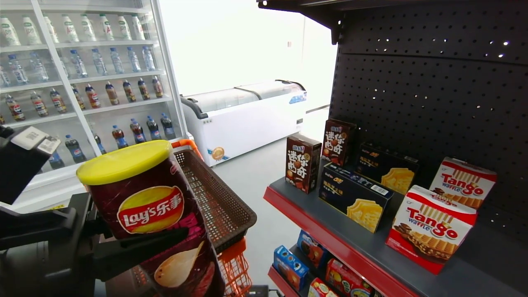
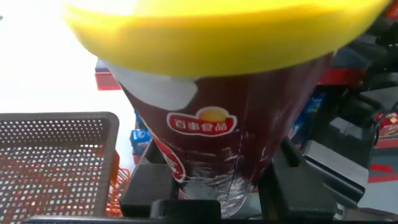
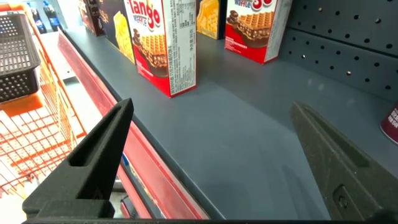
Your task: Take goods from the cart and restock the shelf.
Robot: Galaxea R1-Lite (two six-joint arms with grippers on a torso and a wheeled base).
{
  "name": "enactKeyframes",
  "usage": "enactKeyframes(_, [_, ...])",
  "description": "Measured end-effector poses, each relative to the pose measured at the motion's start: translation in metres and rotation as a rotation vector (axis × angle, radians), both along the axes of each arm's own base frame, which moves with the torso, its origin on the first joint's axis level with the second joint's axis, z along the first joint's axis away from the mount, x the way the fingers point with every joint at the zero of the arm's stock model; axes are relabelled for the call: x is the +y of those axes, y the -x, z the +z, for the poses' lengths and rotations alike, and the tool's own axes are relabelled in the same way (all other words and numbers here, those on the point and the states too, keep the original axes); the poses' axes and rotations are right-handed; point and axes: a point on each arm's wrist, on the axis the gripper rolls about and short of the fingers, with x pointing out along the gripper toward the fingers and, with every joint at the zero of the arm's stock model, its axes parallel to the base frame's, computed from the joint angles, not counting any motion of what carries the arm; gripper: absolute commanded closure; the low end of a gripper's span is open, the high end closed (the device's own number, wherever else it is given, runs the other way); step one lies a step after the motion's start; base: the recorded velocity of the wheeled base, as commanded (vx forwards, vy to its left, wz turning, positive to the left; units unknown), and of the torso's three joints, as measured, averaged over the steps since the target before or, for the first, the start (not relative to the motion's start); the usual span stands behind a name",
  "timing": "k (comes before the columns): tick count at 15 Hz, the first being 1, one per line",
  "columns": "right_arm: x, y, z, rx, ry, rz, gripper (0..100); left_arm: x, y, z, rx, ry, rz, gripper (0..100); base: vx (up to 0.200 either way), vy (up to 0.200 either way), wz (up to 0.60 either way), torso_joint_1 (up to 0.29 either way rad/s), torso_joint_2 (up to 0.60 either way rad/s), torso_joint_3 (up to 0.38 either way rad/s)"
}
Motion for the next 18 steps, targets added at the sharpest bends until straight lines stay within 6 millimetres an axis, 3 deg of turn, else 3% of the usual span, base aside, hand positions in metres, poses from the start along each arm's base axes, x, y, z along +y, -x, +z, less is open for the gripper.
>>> enactKeyframes(5, [0.000, 0.000, 0.000, 0.000, 0.000, 0.001, 0, -0.005, -0.006, 0.001, -0.025, -0.025, -0.024, 100, 0.000, 0.000, 0.00, 0.000, 0.00, 0.000])
enactKeyframes(11, [0.000, 0.000, 0.000, 0.000, 0.001, 0.001, 0, -0.014, -0.013, 0.001, -0.013, -0.037, -0.058, 100, 0.000, 0.000, -0.60, 0.001, 0.00, 0.005])
enactKeyframes(18, [0.000, 0.000, 0.000, 0.000, 0.001, 0.001, 0, -0.018, -0.013, 0.002, -0.015, -0.035, -0.078, 100, 0.000, 0.000, 0.00, 0.000, 0.00, 0.000])
